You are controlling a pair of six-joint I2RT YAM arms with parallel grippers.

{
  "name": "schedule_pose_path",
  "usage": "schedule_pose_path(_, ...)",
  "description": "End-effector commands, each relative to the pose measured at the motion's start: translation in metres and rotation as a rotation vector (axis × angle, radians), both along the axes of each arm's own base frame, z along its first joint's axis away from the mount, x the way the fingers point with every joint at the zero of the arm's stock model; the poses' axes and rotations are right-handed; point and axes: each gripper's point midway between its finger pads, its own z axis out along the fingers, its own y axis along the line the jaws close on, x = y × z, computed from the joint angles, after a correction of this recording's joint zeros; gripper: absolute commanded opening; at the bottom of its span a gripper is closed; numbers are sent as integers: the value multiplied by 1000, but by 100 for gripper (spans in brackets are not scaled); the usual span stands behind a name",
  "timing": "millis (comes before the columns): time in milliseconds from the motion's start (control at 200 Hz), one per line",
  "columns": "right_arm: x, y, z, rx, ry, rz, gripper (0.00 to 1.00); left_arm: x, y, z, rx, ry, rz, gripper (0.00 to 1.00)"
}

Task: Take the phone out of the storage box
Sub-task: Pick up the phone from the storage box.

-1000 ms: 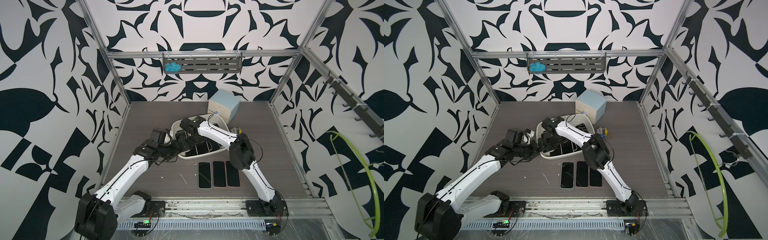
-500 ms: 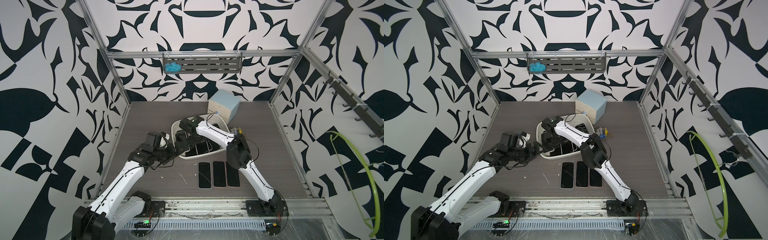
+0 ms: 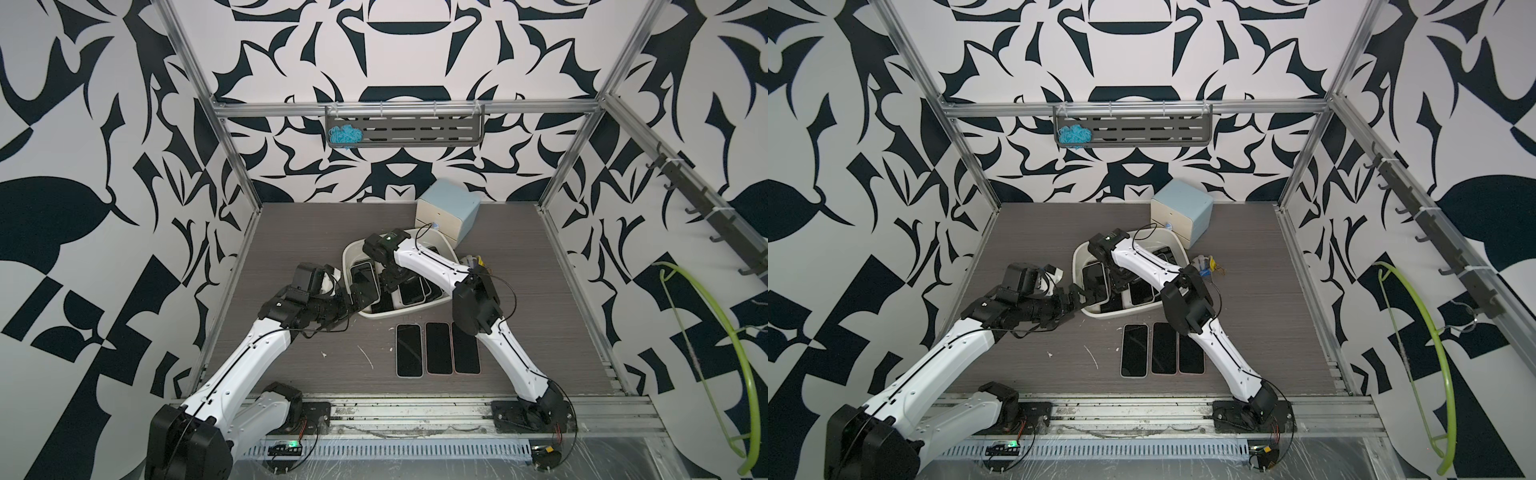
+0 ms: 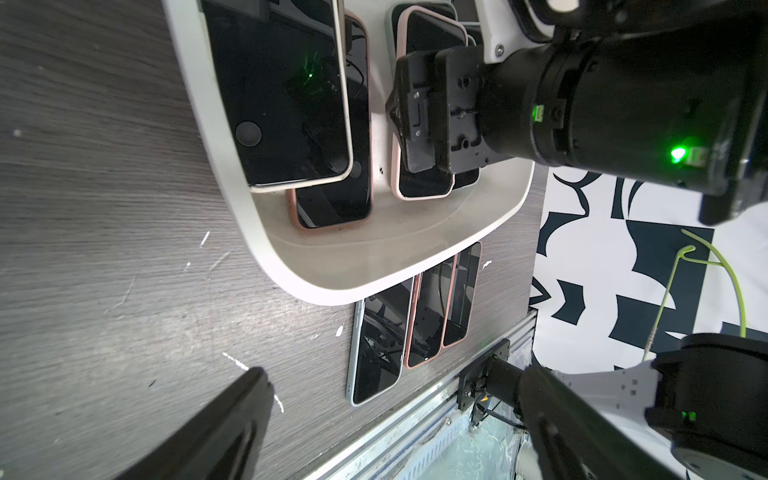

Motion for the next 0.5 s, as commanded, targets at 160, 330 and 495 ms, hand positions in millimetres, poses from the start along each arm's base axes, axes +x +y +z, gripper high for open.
schedule_pose_path(160, 1, -44, -2, -105, 28, -73, 88, -3, -1, 1, -12, 12, -9, 100)
schedule_pose_path(330, -6, -43, 1, -38, 15, -112, 92, -5, 0, -3, -16, 20, -1, 100)
schedule_pose_path(495, -8, -48, -12, -46, 57, -115, 91, -5, 0, -3, -18, 20, 0, 100)
